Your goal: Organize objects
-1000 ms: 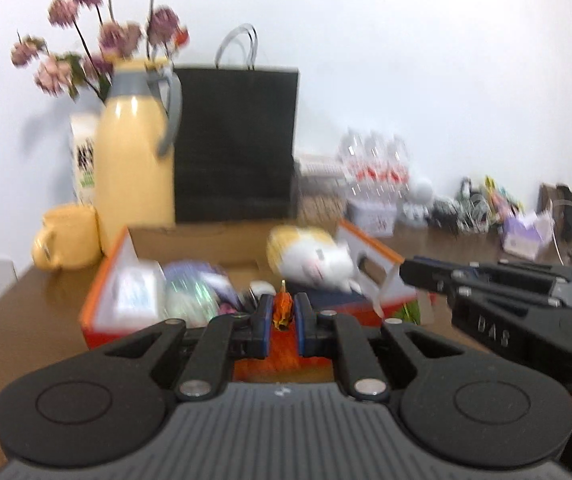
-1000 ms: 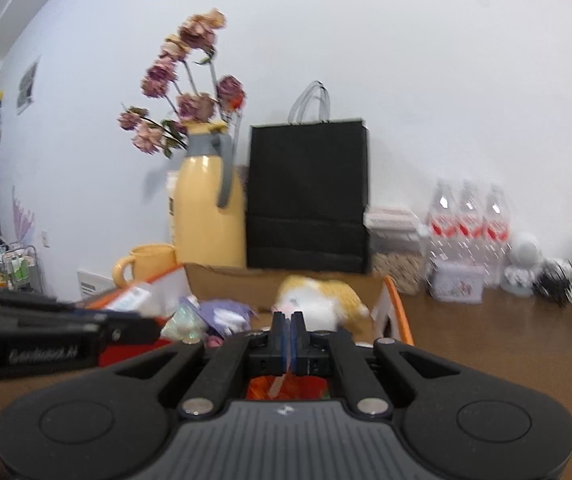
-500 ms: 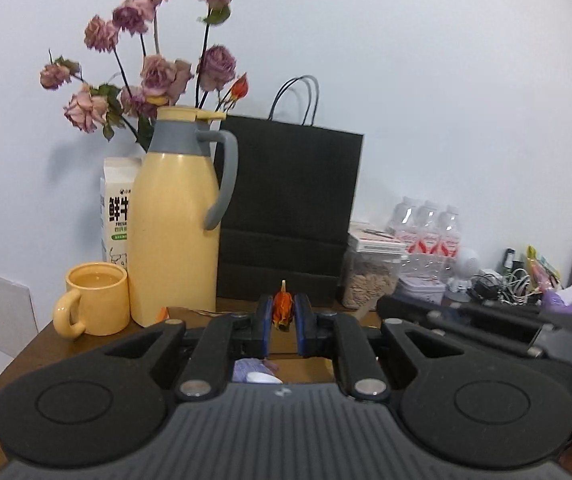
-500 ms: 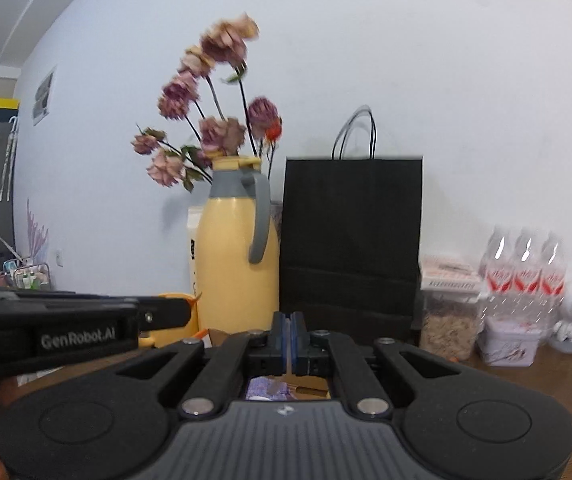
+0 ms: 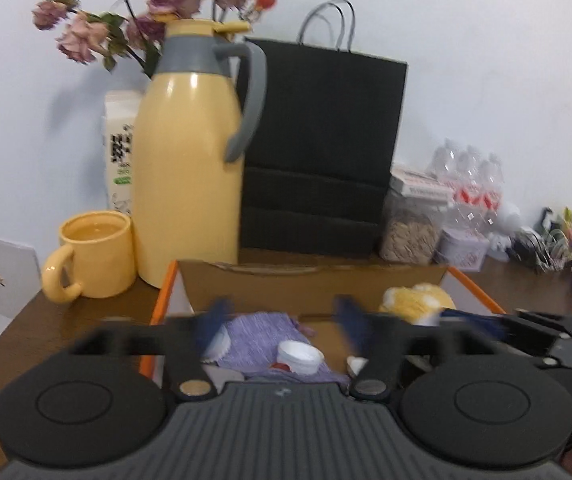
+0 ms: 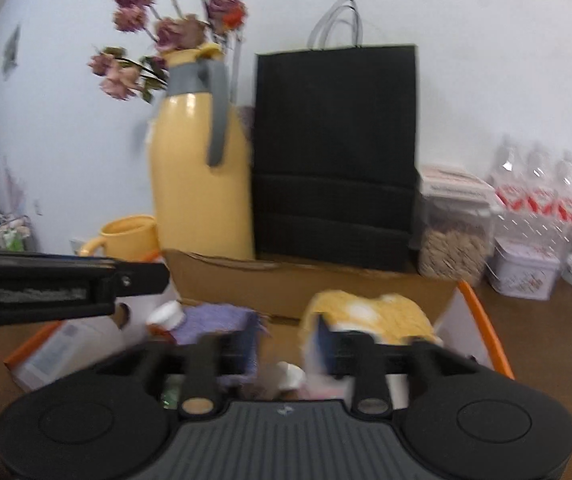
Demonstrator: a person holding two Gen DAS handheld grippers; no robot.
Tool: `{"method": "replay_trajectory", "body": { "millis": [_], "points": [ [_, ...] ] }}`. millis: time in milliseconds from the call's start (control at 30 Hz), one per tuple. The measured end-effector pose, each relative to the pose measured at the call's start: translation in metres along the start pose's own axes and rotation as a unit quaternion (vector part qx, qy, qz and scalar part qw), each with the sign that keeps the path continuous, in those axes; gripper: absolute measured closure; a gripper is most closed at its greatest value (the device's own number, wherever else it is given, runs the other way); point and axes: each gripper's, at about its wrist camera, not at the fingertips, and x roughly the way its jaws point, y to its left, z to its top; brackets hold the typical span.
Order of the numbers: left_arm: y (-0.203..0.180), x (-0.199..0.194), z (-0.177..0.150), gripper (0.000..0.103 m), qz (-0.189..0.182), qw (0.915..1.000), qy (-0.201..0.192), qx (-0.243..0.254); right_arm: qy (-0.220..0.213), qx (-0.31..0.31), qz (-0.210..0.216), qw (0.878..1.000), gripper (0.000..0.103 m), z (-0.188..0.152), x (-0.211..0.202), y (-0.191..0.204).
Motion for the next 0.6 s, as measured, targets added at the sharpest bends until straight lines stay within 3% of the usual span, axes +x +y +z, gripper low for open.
{"method": "replay_trajectory", "body": {
  "millis": [33,100,167,600],
  "points": [
    [-0.001,-0.002,0.000,0.000,0.007,0.9999,-0.009,0.001,-0.004,0.004,0.003,1.000,0.032,0.000,-0.003,-0.003],
    [-0.004,-0.008,0.000,0.000,0.014,0.9995,-0.029,0.006,-0.012,0.005,-0.006,1.000,0.006,0.001,-0.008,-0.004],
    [-0.005,-0.010,0.001,0.000,0.013,0.9995,-0.029,0.007,-0.017,0.007,-0.015,1.000,0.000,0.002,-0.011,-0.005],
    [-0.005,-0.025,0.007,0.000,0.013,0.9991,-0.040,0.005,-0.015,0.012,-0.023,1.000,0.000,0.005,-0.023,-0.004]
  ]
}}
